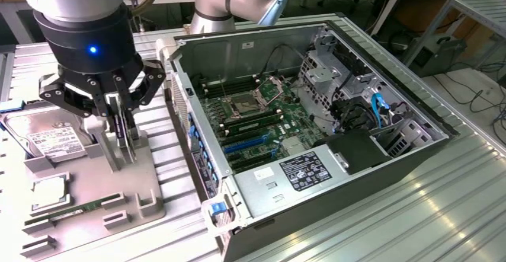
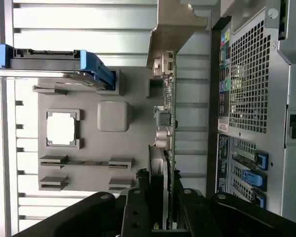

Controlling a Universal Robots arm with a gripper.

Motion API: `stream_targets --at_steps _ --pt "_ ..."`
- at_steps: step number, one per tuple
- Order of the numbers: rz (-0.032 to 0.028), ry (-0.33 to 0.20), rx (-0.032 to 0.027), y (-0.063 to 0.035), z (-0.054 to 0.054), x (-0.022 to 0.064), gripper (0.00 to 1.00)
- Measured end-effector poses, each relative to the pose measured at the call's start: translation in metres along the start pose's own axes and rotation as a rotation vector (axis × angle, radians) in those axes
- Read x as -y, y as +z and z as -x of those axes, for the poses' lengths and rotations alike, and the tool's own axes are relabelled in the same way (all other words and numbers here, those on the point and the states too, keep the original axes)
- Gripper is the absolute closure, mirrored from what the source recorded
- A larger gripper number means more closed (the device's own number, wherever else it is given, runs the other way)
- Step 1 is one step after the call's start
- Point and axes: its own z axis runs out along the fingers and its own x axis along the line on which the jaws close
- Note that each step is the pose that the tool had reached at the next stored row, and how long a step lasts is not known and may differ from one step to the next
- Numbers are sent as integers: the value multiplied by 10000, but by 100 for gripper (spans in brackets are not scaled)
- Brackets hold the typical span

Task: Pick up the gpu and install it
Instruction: 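Pick up the gpu and move the gpu toward the slot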

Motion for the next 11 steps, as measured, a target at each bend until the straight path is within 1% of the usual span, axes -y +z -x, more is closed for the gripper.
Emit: stream_targets --at_steps 1,7,11 --pt "68 0 1 -114 0 -2 73" --pt "126 -3 1 -241 -1 -4 73" --pt "178 -3 2 -344 -1 -5 73"
